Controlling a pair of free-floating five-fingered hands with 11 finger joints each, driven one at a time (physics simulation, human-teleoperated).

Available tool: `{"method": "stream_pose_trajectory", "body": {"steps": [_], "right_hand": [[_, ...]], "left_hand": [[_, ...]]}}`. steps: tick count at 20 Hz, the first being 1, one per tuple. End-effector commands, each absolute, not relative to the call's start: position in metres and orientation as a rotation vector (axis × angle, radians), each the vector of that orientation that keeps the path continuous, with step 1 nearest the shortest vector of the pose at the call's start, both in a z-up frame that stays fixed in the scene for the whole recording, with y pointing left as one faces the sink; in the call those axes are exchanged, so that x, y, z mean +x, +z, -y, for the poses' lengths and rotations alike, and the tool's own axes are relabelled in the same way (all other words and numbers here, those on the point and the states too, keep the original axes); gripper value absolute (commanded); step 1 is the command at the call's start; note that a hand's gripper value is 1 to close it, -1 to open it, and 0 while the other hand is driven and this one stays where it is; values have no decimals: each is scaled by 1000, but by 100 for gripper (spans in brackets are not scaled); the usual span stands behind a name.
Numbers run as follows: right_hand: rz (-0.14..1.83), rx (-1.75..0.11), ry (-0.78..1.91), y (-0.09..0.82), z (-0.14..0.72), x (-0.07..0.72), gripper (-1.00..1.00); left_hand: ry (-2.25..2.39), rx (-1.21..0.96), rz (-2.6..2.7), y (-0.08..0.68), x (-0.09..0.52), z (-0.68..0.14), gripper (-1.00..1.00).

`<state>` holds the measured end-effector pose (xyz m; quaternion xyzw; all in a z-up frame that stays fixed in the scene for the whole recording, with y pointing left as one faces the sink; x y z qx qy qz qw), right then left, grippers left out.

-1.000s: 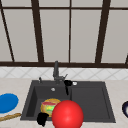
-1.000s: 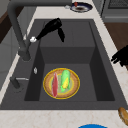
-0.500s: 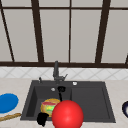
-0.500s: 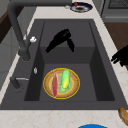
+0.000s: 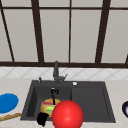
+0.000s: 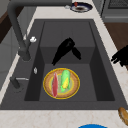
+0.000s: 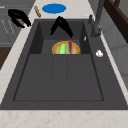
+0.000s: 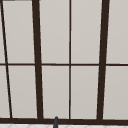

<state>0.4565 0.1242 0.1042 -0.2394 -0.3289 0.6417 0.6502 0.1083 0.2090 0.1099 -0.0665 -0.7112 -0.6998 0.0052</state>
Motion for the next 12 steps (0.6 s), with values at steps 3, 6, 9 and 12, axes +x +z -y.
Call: {"method": "stream_pose_trajectory", "body": {"steps": [3,6,9,12], "right_hand": [[697,-488,1467,78,-145,421,-100],[687,-465,1467,64,-146,419,-100],[702,-453,1469,39,-146,423,-100],[703,-450,1480,15,-146,421,-100]], "left_hand": [[-2191,-208,2227,110,108,-209,0],[-2191,-208,2227,110,108,-209,0],[-2191,-208,2227,110,108,-209,0],[-2191,-208,2227,110,108,-209,0]]}}
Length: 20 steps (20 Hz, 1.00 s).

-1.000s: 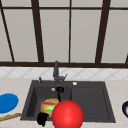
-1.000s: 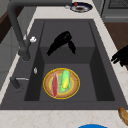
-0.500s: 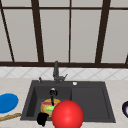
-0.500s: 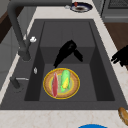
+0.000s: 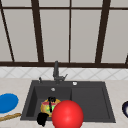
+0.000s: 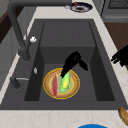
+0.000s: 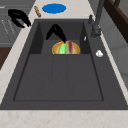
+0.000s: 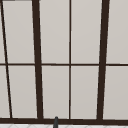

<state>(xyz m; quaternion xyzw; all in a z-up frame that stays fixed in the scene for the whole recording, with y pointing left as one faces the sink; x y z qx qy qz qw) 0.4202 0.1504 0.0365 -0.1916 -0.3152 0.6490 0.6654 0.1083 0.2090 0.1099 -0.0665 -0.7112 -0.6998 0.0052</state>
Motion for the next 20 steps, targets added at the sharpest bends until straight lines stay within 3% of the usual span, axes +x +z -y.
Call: {"method": "stream_pose_trajectory", "body": {"steps": [1,20], "right_hand": [[714,-456,1481,7,-144,420,-100],[796,-594,1475,-79,-144,471,-100]], "left_hand": [[-2191,-208,2227,110,108,-209,0],[-2191,-208,2227,110,108,-209,0]]}}
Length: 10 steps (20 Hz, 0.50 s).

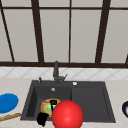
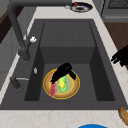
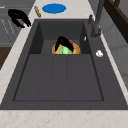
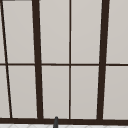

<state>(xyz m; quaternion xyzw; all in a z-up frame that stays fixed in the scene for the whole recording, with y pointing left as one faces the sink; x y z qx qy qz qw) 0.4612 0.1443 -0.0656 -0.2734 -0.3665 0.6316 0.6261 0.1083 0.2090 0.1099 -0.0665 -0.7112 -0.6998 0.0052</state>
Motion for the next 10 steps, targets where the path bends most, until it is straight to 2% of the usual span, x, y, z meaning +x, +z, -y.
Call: {"method": "stream_pose_trajectory", "body": {"steps": [1,2,4,6,10], "right_hand": [[793,-588,1478,-86,-143,477,-100],[792,-601,1483,-94,-144,482,100],[837,-676,1493,-105,-144,488,100],[846,-652,1472,-100,-144,491,100],[927,-728,1426,-86,-145,493,100]], "left_hand": [[-2191,-208,2227,110,108,-209,0],[-2191,-208,2227,110,108,-209,0],[-2191,-208,2227,110,108,-209,0],[-2191,-208,2227,110,108,-209,0],[-2191,-208,2227,110,108,-209,0]]}}
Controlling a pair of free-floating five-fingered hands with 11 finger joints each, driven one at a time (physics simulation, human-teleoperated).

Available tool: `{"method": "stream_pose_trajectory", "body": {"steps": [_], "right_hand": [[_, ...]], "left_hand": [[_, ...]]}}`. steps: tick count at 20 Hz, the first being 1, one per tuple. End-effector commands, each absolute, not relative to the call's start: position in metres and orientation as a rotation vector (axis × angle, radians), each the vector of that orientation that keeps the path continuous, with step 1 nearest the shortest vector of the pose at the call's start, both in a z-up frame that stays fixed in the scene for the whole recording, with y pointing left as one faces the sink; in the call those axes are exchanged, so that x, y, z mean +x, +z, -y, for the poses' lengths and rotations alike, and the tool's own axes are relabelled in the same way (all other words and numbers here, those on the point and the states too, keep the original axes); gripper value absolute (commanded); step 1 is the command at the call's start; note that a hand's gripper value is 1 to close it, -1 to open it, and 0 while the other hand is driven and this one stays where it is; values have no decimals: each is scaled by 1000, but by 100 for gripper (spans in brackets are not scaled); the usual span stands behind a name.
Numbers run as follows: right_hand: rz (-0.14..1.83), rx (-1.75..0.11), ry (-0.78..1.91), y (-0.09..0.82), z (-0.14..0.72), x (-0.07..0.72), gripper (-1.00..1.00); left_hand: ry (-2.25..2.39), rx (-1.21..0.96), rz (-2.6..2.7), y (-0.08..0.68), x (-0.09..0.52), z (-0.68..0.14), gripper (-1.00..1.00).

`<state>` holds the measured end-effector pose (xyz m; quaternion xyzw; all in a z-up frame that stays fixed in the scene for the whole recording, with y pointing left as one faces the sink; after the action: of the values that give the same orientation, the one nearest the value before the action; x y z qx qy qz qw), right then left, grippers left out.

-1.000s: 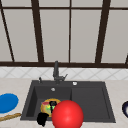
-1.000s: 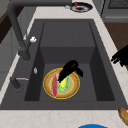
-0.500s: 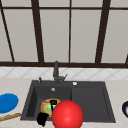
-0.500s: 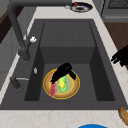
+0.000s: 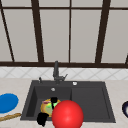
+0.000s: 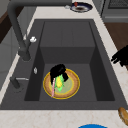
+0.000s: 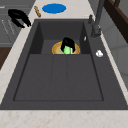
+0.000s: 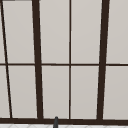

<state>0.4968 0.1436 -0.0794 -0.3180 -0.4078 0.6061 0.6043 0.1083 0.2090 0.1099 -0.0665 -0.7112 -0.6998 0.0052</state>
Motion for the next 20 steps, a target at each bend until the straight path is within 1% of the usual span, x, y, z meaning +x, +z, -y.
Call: {"method": "stream_pose_trajectory", "body": {"steps": [1,6,16,20], "right_hand": [[927,-731,1431,-86,-146,497,100],[933,-765,1357,-66,-144,501,100],[941,-763,1378,-23,-134,484,100],[938,-763,1388,-21,-134,483,100]], "left_hand": [[-2191,-208,2227,110,108,-209,0],[-2191,-208,2227,110,108,-209,0],[-2191,-208,2227,110,108,-209,0],[-2191,-208,2227,110,108,-209,0]]}}
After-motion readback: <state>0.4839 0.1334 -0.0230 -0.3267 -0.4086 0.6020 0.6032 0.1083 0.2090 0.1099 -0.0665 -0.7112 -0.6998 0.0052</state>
